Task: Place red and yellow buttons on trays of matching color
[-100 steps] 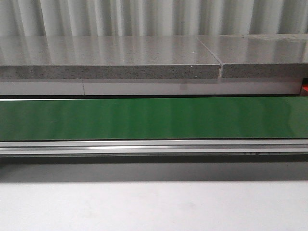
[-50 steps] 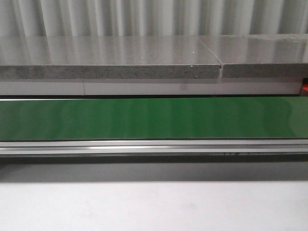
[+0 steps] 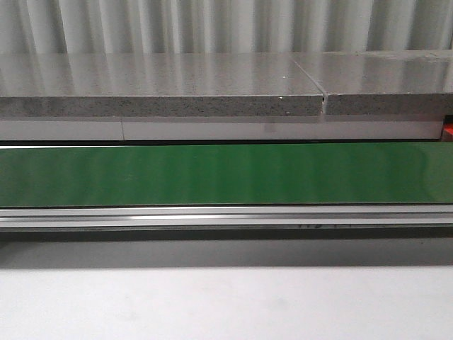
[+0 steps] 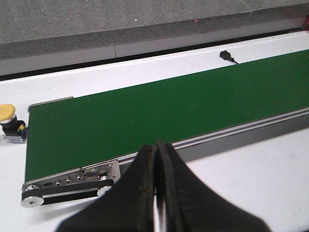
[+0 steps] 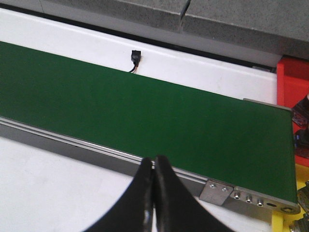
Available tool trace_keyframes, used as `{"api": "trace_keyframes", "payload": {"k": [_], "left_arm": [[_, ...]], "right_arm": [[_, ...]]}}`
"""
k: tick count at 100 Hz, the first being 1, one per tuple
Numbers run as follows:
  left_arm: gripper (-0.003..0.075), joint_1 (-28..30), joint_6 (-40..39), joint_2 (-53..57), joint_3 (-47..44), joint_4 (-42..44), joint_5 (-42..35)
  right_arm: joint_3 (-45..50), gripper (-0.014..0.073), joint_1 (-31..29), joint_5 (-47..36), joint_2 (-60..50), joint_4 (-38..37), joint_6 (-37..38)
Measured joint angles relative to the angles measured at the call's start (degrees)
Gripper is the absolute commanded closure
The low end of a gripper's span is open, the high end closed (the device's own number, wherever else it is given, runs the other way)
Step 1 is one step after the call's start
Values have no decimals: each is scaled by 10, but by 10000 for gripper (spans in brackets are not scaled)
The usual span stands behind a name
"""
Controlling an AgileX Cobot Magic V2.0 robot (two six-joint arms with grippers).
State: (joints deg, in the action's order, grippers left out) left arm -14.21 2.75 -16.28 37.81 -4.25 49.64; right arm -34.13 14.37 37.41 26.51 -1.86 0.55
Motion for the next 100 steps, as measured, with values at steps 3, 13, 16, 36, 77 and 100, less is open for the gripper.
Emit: {"api": "trace_keyframes", "payload": {"k": [3,13,16,36,77,100], "left_arm": [[741,0,0,0,0,0,0],[741,0,0,0,0,0,-2],[741,0,0,0,0,0,-5],[741,0,-4,-29,1,7,-41],[741,17,-110,-262,102,42,-70],[740,75,-128,-379,176,50,-68]], "right_arm": [[5,660,0,0,-14,0,0],[15,660,0,1,-53,0,0],[16,660,0,1,-60,0,0],[16,660,0,2,-71,0,0],[17,660,0,4,-71,0,0],[17,660,0,5,-71,0,0]]}}
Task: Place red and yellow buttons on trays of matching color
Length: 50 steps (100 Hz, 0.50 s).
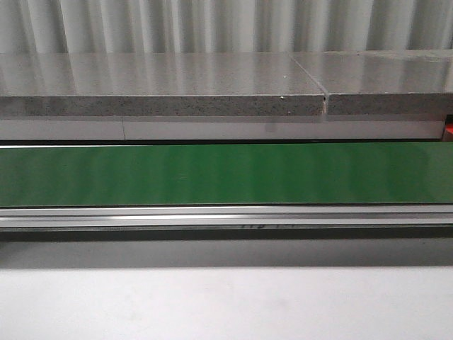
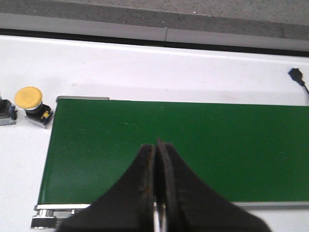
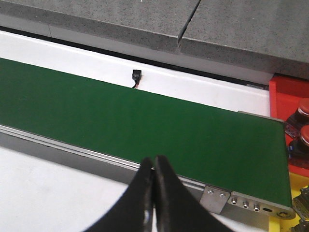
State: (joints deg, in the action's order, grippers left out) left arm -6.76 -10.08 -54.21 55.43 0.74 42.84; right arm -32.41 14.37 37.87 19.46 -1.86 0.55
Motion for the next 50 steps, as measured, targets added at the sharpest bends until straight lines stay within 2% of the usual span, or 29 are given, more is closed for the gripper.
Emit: {"api": "trace_keyframes", "payload": {"k": [7,14,21,33,38,43,50], "left_arm": [[735,22,-3,-33,21,0,10],[692,42,-4,-64,40,-2,22],[595,60,-5,-91,58,-7,31],[346,87,-5,-131,86,-7,36],[267,97,-5,-147,96,-7,37],[220,108,-5,-163,107,-7,40],[211,123,-6,-190,125,-7,54]], "right_arm": [[0,660,0,0,0,0,0],[0,660,0,0,0,0,0],[0,660,0,0,0,0,0],[0,660,0,0,0,0,0],[0,660,0,0,0,0,0],[0,660,0,0,0,0,0],[0,660,0,0,0,0,0]]}}
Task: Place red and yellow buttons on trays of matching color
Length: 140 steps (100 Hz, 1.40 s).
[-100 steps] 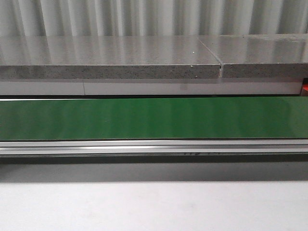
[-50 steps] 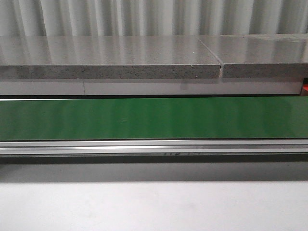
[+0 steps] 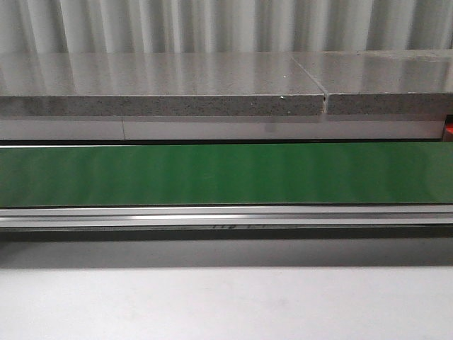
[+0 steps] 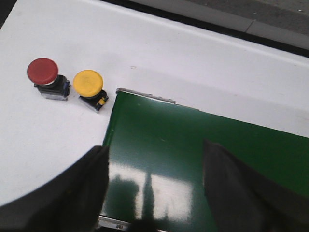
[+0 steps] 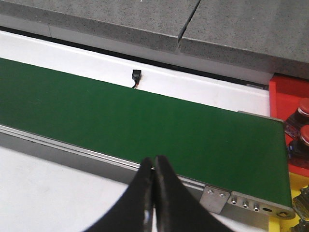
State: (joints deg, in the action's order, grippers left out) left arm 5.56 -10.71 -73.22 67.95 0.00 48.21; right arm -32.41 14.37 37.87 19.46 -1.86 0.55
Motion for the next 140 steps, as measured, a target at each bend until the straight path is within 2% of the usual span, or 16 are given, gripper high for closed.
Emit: {"api": "trace_keyframes", "payload": {"k": [22,41,64,93,118,140], "left_arm": [[230,50,-2,-106,72,0,69],[230,83,-50,-192,136,4,105],[230,89,-118,-292,226,-6,118],[230,89,-200,-416,338,-11,210],[230,93,-260,-444,361,-11,218],[230,124,-271,-468,365,-69,216]], "right_arm": [[0,660,0,0,0,0,0],[1,660,0,0,0,0,0],[1,660,0,0,0,0,0],[1,660,0,0,0,-1,0],[1,660,0,0,0,-1,0],[1,660,0,0,0,-1,0]]}}
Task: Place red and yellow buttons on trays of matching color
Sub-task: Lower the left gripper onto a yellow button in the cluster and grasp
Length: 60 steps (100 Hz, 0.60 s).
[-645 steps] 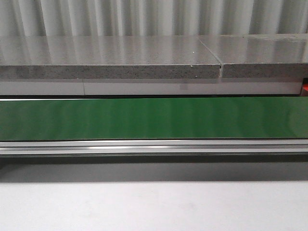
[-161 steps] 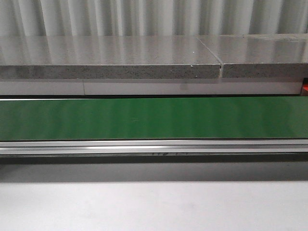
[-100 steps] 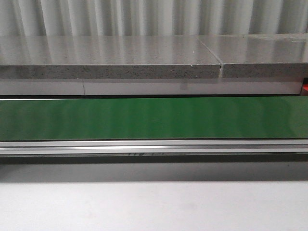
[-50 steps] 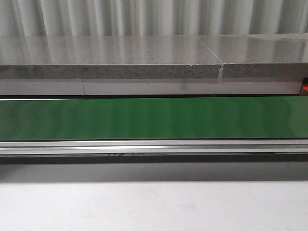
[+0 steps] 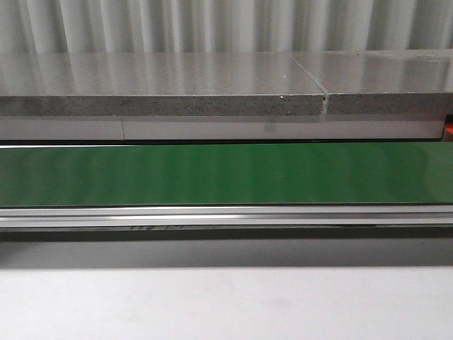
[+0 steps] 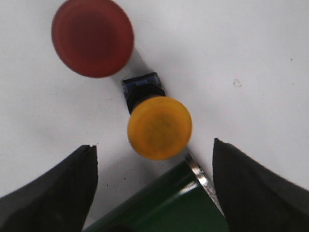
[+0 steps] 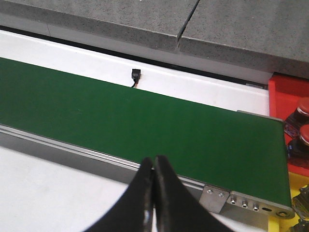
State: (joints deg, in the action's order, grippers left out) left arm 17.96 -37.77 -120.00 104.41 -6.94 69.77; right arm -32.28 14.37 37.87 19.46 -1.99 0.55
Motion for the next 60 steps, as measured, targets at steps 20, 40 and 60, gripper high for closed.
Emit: {"api": "trace_keyframes", "payload": {"k": [20,40,60], "left_arm": [[230,7,0,-13,0,3,-6],[230,7,0,-25,0,0,-20],[230,7,0,-40,0,-3,-28]], "right_arm": [[0,660,0,0,0,0,0],[0,660,0,0,0,0,0],[0,660,0,0,0,0,0]]}}
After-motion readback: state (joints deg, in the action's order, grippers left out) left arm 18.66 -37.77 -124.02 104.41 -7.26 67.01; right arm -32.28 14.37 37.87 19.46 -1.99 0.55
